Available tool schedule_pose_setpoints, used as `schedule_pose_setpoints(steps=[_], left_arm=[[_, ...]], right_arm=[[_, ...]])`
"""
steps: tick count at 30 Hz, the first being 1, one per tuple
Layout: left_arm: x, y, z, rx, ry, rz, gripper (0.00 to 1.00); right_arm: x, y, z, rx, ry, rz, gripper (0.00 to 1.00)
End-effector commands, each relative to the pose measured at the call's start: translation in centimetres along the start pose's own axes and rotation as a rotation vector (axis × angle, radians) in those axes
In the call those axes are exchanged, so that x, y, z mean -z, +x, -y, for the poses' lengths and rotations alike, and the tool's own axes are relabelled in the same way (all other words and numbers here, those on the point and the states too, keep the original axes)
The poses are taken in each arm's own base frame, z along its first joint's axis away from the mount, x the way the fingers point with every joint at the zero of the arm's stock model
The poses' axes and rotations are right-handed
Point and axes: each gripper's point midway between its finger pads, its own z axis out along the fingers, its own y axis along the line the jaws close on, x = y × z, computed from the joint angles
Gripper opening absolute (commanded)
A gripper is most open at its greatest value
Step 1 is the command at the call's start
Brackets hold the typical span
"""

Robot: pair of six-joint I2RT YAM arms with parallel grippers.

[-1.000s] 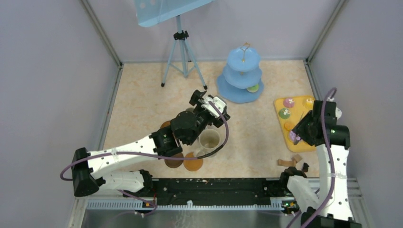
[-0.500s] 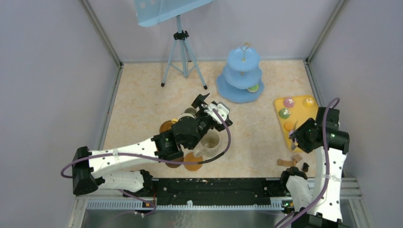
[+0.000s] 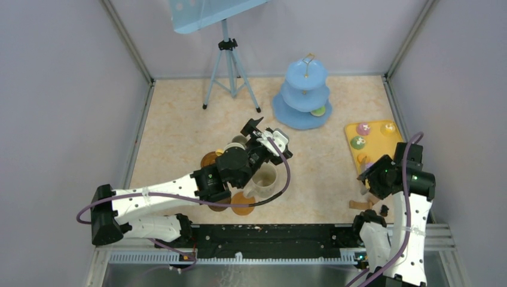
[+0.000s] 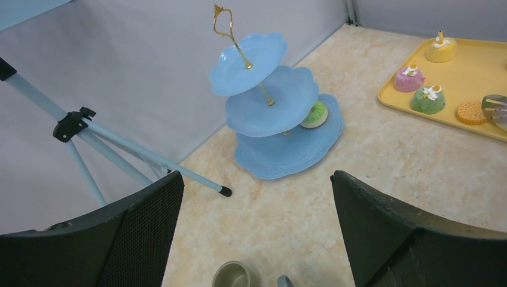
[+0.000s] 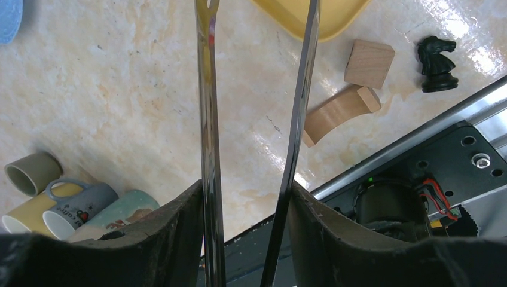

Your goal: Serve the afternoon tea

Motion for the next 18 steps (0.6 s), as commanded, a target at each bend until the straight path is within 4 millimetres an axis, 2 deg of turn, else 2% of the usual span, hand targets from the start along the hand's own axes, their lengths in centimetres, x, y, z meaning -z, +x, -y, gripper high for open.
schedule_pose_setpoints(steps=[1, 11, 18], left_arm=[[0.25, -1.52, -0.96, 0.028, -0.032, 0.048, 0.99], [0.11, -1.30, -0.70, 0.024, -0.026, 0.043, 0.99], [0.08, -1.27, -0.64, 0.024, -0.024, 0.041, 0.99]], right_arm=[[0.14, -0.37, -0.24, -0.028, -0.008, 0.017, 0.50], [0.51, -0.26, 0.50, -0.025, 0.025, 0.027, 0.50], [-0.38, -0.25, 0.41, -0.029, 0.014, 0.027, 0.50]])
